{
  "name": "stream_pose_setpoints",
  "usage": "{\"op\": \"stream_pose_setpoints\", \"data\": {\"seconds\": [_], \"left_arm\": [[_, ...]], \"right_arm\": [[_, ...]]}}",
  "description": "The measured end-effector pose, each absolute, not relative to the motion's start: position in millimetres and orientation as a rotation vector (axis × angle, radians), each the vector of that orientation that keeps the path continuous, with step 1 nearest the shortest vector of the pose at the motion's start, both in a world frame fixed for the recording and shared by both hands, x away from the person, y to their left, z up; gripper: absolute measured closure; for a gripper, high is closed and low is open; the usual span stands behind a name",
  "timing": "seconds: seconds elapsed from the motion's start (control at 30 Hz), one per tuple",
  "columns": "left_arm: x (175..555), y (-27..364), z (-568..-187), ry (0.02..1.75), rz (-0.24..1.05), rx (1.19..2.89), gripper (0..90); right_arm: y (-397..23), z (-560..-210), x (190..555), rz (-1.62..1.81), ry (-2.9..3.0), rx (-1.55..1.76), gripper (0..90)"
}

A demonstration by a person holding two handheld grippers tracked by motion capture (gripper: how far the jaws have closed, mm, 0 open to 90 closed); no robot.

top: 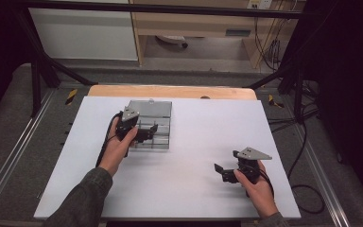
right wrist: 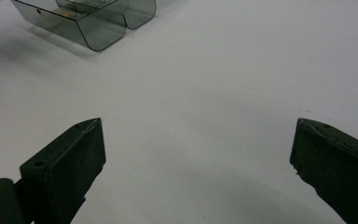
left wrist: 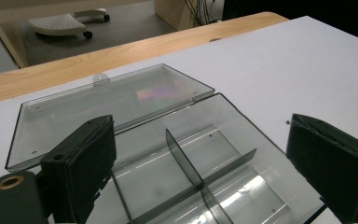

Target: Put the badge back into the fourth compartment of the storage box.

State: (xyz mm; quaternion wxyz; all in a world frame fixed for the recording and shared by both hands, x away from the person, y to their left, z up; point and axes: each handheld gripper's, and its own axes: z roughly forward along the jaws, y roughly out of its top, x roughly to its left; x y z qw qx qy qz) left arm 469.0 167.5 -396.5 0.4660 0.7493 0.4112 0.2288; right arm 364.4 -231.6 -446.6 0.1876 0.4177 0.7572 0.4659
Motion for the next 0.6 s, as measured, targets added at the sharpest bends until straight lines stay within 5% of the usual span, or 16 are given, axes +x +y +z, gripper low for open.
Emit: {"op": "stream_pose_setpoints", "data": {"seconds": [0.6], "left_arm": [[465,190,-384,1.036,0.558,1.759,8.4]], "right_arm": [[-230,-447,364,1.309,2.136,1.173,3.5]]}}
